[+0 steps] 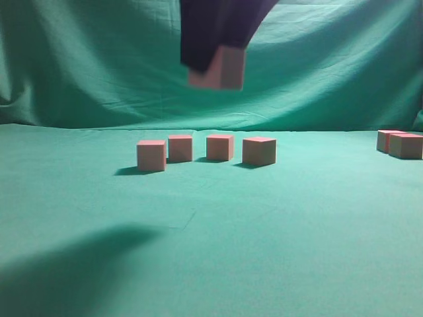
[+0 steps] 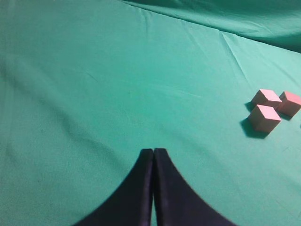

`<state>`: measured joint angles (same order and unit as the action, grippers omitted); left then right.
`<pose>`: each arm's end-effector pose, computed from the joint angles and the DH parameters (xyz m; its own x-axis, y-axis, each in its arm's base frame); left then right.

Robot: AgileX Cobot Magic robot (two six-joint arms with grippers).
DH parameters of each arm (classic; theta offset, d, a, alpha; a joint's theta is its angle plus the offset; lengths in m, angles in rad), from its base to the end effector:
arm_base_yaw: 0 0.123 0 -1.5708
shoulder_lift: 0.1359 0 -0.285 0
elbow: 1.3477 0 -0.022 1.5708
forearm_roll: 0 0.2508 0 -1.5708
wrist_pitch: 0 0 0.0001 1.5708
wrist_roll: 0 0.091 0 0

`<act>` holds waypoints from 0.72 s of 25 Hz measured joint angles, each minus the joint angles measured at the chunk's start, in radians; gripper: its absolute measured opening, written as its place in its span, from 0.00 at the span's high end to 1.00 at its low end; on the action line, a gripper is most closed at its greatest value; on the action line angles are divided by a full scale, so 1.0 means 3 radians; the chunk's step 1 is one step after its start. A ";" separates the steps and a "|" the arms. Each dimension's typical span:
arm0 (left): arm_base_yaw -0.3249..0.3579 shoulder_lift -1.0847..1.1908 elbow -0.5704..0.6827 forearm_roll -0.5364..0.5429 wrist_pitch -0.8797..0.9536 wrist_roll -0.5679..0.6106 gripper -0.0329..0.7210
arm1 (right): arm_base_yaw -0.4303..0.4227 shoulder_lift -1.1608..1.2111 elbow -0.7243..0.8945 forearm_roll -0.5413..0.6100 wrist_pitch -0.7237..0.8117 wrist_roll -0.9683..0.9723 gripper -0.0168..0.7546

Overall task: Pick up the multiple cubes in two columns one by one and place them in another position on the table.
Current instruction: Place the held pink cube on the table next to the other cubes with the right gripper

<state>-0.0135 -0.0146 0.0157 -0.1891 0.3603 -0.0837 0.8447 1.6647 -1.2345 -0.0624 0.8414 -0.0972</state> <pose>0.0525 -0.0068 0.1768 -0.2761 -0.2537 -0.9271 0.0064 0.9640 -0.2657 0.2307 0.2535 0.2527 -0.5071 -0.7793 -0.3682 -0.8133 0.5741 -0.0949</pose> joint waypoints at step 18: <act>0.0000 0.0000 0.0000 0.0000 0.0000 0.0000 0.96 | 0.0005 0.1226 -0.1099 -0.0391 0.0159 0.0998 0.63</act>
<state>-0.0135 -0.0146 0.0157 -0.1891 0.3603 -0.0837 0.8461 2.0325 -1.5642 -0.1797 0.8891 0.2023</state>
